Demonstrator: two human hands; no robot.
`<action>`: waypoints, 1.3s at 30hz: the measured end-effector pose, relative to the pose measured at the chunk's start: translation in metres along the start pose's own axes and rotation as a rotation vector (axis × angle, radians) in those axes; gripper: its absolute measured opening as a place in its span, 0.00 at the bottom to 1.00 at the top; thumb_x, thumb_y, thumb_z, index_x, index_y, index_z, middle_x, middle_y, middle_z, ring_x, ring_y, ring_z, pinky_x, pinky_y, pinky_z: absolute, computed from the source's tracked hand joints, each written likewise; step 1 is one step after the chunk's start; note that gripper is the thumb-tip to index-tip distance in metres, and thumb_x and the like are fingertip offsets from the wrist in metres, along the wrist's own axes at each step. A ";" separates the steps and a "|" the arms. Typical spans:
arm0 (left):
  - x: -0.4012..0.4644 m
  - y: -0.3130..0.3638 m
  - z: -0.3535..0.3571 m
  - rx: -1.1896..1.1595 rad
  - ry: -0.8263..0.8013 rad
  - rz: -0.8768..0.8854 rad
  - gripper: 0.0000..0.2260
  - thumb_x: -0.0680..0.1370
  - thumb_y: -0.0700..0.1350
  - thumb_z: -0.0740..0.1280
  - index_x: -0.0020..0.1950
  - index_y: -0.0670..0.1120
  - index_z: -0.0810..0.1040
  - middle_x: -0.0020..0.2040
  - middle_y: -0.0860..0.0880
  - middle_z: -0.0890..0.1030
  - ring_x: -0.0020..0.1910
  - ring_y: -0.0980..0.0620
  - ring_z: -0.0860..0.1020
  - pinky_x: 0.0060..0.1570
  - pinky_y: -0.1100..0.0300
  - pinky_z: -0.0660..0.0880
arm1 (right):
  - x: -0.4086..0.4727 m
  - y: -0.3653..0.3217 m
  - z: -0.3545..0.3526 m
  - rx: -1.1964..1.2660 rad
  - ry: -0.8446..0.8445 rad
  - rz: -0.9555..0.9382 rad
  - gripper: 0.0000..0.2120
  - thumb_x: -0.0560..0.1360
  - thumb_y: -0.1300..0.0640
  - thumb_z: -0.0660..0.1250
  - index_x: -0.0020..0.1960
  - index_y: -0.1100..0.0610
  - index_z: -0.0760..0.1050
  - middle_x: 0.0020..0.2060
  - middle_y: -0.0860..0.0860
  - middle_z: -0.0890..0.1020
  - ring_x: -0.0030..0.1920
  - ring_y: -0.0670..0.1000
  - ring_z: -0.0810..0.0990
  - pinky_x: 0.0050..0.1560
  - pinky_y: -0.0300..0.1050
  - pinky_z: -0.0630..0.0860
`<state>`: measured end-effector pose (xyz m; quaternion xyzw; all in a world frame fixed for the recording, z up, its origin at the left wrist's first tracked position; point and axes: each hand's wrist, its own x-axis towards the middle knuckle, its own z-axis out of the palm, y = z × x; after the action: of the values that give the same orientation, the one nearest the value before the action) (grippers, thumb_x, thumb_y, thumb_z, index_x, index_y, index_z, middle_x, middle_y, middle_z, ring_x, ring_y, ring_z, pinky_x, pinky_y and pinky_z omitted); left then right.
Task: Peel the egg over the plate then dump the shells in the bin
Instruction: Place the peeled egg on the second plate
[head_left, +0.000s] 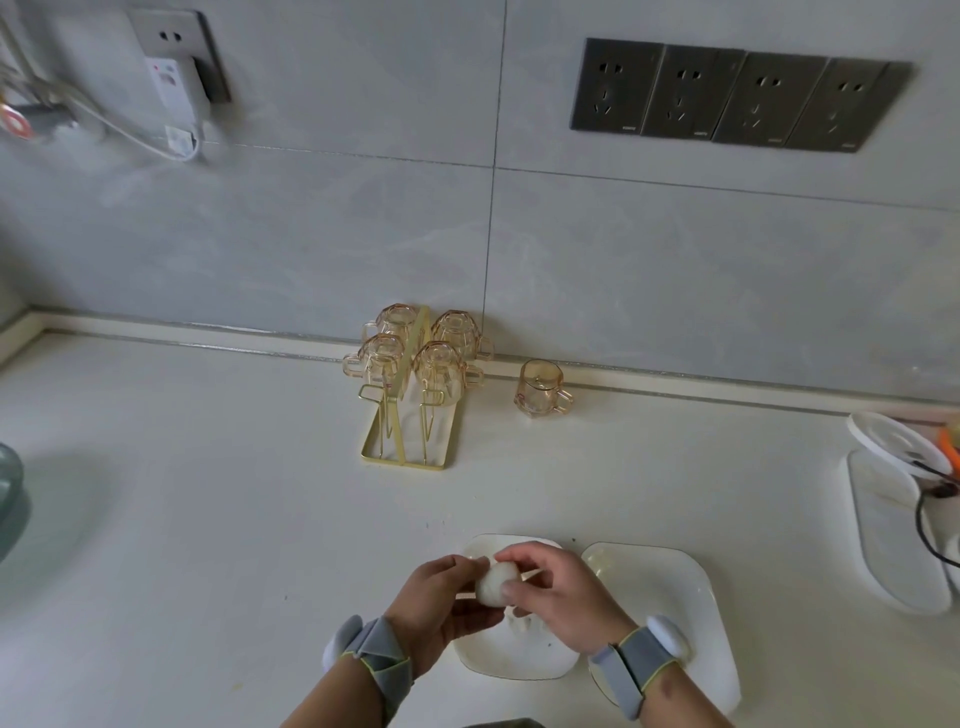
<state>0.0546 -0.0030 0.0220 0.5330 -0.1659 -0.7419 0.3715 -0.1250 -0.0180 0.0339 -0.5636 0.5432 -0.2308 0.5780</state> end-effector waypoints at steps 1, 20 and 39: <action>0.000 0.000 0.000 -0.001 0.007 -0.007 0.07 0.77 0.39 0.68 0.47 0.35 0.79 0.42 0.36 0.83 0.38 0.38 0.82 0.41 0.50 0.82 | 0.000 0.000 -0.001 0.034 -0.010 0.006 0.12 0.73 0.61 0.72 0.56 0.53 0.81 0.51 0.53 0.82 0.44 0.55 0.84 0.48 0.51 0.84; 0.005 -0.003 -0.004 -0.097 0.153 -0.060 0.09 0.79 0.42 0.66 0.45 0.37 0.80 0.36 0.40 0.81 0.33 0.44 0.80 0.33 0.54 0.80 | 0.001 0.028 -0.036 0.822 0.207 0.241 0.12 0.76 0.62 0.64 0.37 0.58 0.84 0.33 0.57 0.79 0.28 0.50 0.72 0.25 0.41 0.66; 0.009 -0.020 0.020 -0.078 0.205 -0.104 0.09 0.78 0.41 0.66 0.43 0.36 0.80 0.35 0.40 0.82 0.34 0.43 0.80 0.33 0.55 0.80 | -0.013 0.092 -0.094 -0.010 0.529 0.400 0.05 0.72 0.59 0.68 0.39 0.56 0.80 0.24 0.52 0.79 0.27 0.54 0.75 0.30 0.43 0.72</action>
<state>0.0276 0.0009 0.0105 0.5993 -0.0701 -0.7076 0.3678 -0.2440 -0.0209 -0.0234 -0.3691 0.7755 -0.2481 0.4480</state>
